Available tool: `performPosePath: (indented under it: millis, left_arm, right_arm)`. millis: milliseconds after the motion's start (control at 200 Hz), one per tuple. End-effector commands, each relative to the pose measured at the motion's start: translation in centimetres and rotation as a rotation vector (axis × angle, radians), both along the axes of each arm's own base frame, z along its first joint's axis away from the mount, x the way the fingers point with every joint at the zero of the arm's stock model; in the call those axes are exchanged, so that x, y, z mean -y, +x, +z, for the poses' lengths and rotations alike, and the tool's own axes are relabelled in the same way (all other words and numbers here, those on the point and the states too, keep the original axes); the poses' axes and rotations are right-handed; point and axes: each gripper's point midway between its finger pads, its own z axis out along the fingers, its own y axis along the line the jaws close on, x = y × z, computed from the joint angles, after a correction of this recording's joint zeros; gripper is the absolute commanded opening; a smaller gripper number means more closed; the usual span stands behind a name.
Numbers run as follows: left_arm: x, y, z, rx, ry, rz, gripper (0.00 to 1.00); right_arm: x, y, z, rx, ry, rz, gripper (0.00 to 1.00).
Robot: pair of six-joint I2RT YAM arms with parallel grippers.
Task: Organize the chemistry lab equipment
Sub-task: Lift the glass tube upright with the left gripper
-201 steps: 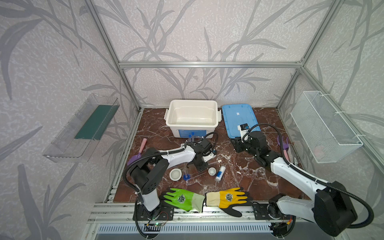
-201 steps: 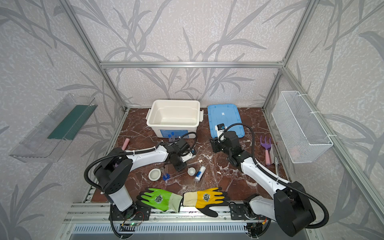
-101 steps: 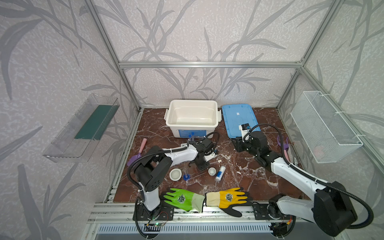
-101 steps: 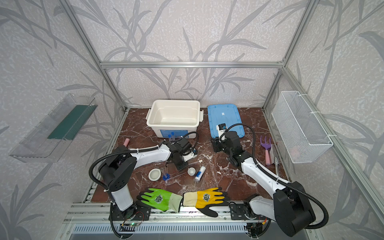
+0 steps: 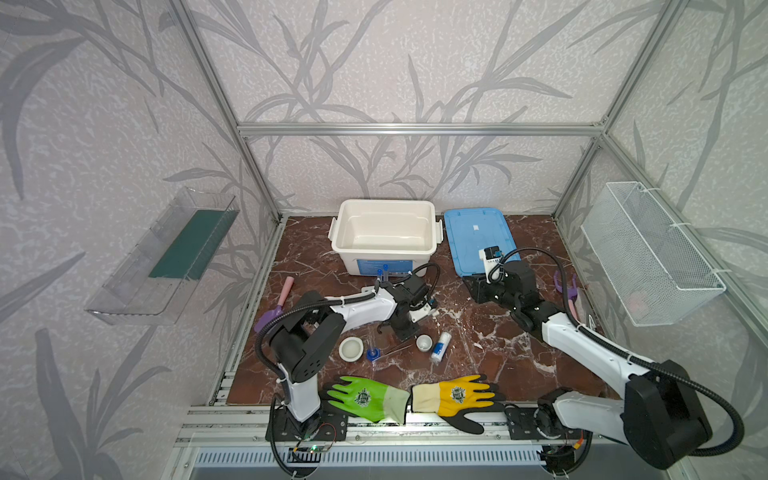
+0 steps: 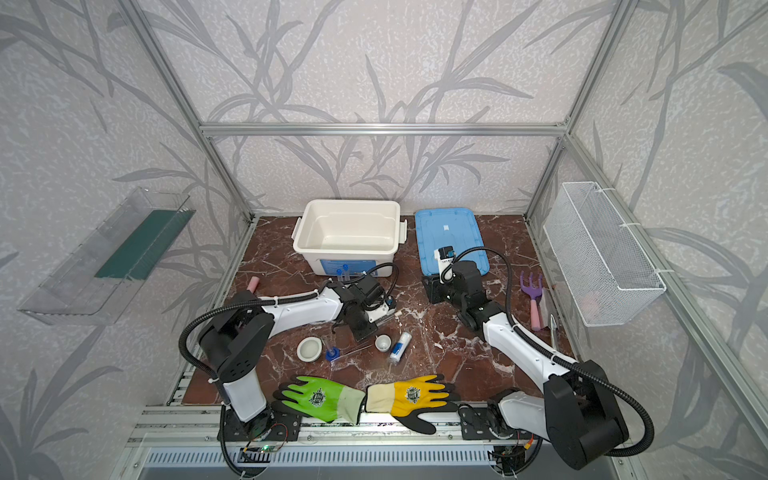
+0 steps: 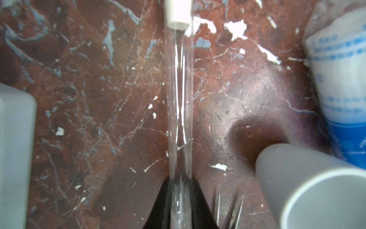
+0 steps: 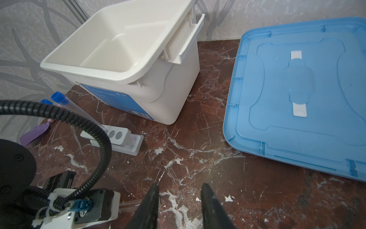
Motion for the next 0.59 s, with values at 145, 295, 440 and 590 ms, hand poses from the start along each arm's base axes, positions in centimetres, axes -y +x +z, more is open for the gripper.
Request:
performPosePath:
  millis: [145,295,440,590]
  left_arm:
    - [0.3,1.7,5.0,0.085,-0.136,0.043,0.15]
    - [-0.1,2.4,7.9,0.135,-0.205,0.068,0.15]
    - [-0.3,3.1,10.7,0.216,-0.280,0.104,0.15]
    - [-0.3,3.1,13.2,0.282,-0.361,0.120,0.15]
  right_arm:
    - [-1.8,0.0,1.0,-0.067,0.073,0.099,0.40]
    - [-2.4,-0.4,2.3,-0.073,0.090,0.150,0.45]
    - [-3.6,-1.1,4.6,-0.077,0.122,0.238,0.50]
    - [-4.6,-1.4,6.1,-0.084,0.197,0.278,0.52]
